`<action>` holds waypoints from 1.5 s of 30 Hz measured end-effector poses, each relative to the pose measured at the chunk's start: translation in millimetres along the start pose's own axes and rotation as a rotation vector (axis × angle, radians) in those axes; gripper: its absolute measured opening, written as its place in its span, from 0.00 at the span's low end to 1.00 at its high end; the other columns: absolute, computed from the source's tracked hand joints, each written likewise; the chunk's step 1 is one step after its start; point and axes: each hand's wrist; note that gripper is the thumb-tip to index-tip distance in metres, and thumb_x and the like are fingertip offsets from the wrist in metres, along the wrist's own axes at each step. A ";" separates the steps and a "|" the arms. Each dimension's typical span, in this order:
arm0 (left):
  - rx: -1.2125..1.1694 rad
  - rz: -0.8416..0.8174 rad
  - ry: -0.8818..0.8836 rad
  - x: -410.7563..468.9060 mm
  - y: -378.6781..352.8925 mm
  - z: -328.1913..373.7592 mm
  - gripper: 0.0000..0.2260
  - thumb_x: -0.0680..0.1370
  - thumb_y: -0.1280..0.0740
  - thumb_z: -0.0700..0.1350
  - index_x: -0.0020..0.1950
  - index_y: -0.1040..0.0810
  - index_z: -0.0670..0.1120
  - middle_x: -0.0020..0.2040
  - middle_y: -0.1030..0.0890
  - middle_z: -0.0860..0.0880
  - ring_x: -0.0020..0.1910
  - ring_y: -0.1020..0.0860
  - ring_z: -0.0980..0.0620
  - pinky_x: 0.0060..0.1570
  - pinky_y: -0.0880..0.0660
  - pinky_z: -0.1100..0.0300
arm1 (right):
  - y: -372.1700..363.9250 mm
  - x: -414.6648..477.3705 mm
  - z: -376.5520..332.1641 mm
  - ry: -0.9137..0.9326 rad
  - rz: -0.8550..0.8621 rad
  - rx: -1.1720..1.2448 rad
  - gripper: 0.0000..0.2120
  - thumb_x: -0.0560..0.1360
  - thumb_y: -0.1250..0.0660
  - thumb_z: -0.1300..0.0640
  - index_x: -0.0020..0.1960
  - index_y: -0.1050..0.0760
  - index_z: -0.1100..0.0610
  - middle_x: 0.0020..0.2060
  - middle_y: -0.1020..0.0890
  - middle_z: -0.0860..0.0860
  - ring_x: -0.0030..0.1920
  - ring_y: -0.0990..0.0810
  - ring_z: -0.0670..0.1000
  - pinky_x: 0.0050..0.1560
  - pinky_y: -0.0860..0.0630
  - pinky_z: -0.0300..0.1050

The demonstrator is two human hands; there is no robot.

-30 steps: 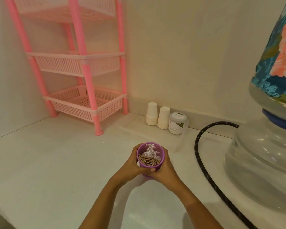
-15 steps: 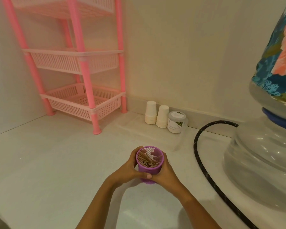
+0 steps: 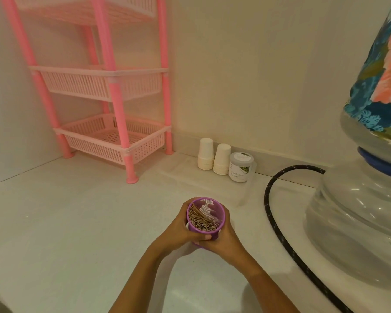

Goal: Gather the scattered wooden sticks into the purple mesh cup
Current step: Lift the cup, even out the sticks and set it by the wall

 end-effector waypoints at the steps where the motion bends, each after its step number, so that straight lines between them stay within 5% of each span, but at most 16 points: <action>1: 0.005 -0.022 -0.001 -0.7 1.7 1.6 0.38 0.62 0.20 0.42 0.66 0.33 0.58 0.62 0.24 0.59 0.61 0.25 0.59 0.54 0.24 0.67 | 2.7 0.5 0.2 0.002 -0.035 0.000 0.44 0.55 0.18 0.51 0.65 0.37 0.37 0.58 0.26 0.31 0.61 0.26 0.36 0.51 0.22 0.32; 6: -0.016 -0.130 0.018 -3.4 11.0 8.5 0.37 0.64 0.22 0.41 0.68 0.33 0.57 0.63 0.24 0.56 0.63 0.25 0.56 0.58 0.24 0.62 | 15.3 2.3 -3.7 -0.045 -0.170 -0.065 0.45 0.54 0.16 0.50 0.64 0.36 0.36 0.57 0.24 0.34 0.61 0.24 0.40 0.51 0.19 0.38; 9: -0.056 -0.122 0.024 -4.3 8.3 9.1 0.38 0.65 0.23 0.41 0.69 0.36 0.57 0.65 0.26 0.55 0.65 0.26 0.55 0.61 0.25 0.61 | 8.9 4.4 -8.0 -0.019 -0.008 -0.090 0.43 0.55 0.17 0.49 0.65 0.35 0.40 0.57 0.23 0.36 0.59 0.23 0.40 0.50 0.22 0.32; 13: -0.072 -0.066 0.032 -2.8 -0.3 8.4 0.40 0.63 0.23 0.42 0.69 0.38 0.56 0.66 0.28 0.54 0.65 0.27 0.55 0.57 0.25 0.65 | 0.9 4.7 -5.4 -0.029 0.096 -0.214 0.43 0.59 0.22 0.54 0.68 0.40 0.41 0.61 0.28 0.44 0.59 0.26 0.45 0.55 0.26 0.37; 21: -0.063 -0.005 0.015 0.1 -7.8 10.7 0.42 0.61 0.22 0.43 0.70 0.40 0.54 0.66 0.28 0.54 0.65 0.28 0.56 0.59 0.25 0.64 | -8.5 5.7 0.8 -0.001 0.227 -0.318 0.44 0.57 0.25 0.38 0.69 0.40 0.44 0.58 0.29 0.39 0.59 0.28 0.43 0.49 0.29 0.27; 24: -0.088 -0.007 0.019 1.2 -4.5 11.4 0.40 0.61 0.22 0.43 0.69 0.36 0.56 0.65 0.26 0.54 0.64 0.26 0.54 0.59 0.23 0.59 | 1.4 7.4 -2.2 -0.037 0.136 -0.295 0.49 0.54 0.20 0.44 0.68 0.41 0.41 0.60 0.30 0.40 0.62 0.29 0.44 0.56 0.26 0.34; 28: -0.084 -0.167 0.011 3.2 7.5 14.1 0.37 0.63 0.22 0.42 0.68 0.33 0.56 0.64 0.23 0.53 0.63 0.24 0.52 0.60 0.24 0.55 | 23.9 5.7 -12.4 -0.081 -0.200 -0.095 0.52 0.52 0.17 0.48 0.67 0.43 0.32 0.64 0.29 0.40 0.66 0.29 0.47 0.56 0.19 0.52; 33: -0.138 -0.150 0.035 8.9 2.9 11.2 0.36 0.66 0.24 0.41 0.69 0.35 0.57 0.67 0.26 0.54 0.65 0.26 0.53 0.62 0.25 0.57 | 20.1 9.7 -20.4 0.001 -0.011 -0.141 0.46 0.55 0.17 0.53 0.62 0.40 0.30 0.59 0.27 0.34 0.60 0.25 0.40 0.54 0.22 0.34; 36: -0.129 -0.118 0.058 9.4 -3.2 6.5 0.38 0.65 0.23 0.42 0.70 0.37 0.57 0.66 0.26 0.54 0.63 0.25 0.54 0.58 0.23 0.60 | 3.3 7.3 -15.9 0.011 0.127 -0.087 0.46 0.60 0.19 0.60 0.70 0.40 0.46 0.63 0.26 0.46 0.62 0.24 0.49 0.54 0.24 0.30; 40: -0.115 -0.071 0.060 9.3 -5.6 2.4 0.40 0.62 0.22 0.43 0.70 0.36 0.55 0.64 0.25 0.53 0.62 0.24 0.54 0.56 0.22 0.60 | 9.5 4.9 -12.9 -0.039 -0.027 -0.184 0.45 0.59 0.20 0.55 0.67 0.42 0.39 0.57 0.26 0.37 0.58 0.22 0.44 0.60 0.23 0.44; 45: -0.109 -0.089 0.059 10.8 -1.3 4.2 0.38 0.62 0.22 0.43 0.67 0.34 0.57 0.62 0.23 0.54 0.61 0.24 0.52 0.55 0.22 0.60 | 0.8 6.8 -13.9 -0.002 0.095 -0.100 0.44 0.60 0.19 0.56 0.65 0.42 0.41 0.58 0.30 0.39 0.62 0.29 0.45 0.58 0.27 0.36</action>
Point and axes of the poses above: each hand's wrist, its own x-axis towards the middle knuckle, its own y-axis out of the back of the hand, z = x × y
